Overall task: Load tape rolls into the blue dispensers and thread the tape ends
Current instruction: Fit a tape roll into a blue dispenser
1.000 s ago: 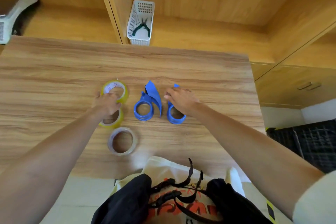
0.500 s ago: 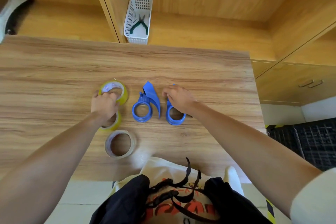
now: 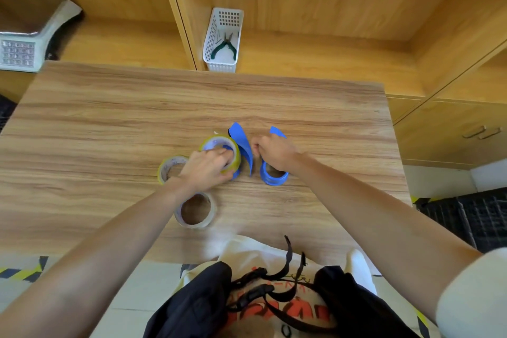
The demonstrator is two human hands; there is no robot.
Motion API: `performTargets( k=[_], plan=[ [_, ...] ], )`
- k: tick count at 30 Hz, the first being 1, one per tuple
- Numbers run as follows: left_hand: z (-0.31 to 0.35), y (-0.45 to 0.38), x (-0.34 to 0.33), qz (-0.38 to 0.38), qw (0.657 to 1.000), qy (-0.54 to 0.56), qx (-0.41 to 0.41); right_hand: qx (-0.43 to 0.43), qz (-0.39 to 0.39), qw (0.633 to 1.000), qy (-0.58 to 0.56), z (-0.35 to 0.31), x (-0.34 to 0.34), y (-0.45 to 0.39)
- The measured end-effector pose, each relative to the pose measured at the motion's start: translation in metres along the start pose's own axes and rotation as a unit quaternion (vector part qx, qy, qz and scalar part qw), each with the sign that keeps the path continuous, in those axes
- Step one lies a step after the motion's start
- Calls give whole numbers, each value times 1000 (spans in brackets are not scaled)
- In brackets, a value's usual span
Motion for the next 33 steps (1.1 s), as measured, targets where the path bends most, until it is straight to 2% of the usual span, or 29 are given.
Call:
performTargets(
  k=[6, 21, 29, 33],
  plan=[
    [25, -6, -13, -18, 1000, -12, -8, 14, -42, 999, -16, -5, -14, 7],
    [16, -22, -32, -64, 997, 4, 42, 10, -4, 999, -33, -7, -19, 3],
    [9, -26, -36, -34, 999, -15, 19, -35, 19, 994, -98, -6, -31, -11],
    [-16, -14, -28, 90, 990, 65, 87, -60, 10, 992, -114, -7, -35, -13]
  ],
)
Point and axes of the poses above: each hand's wrist, its own y-axis away from the middle knuckle, its own x-axis out of the back of the hand, z = x × y, the point moved 3 cm from there along -y, towards the middle knuckle, and after that the axes turned 1 degree about -x, right-handed, at the moved point
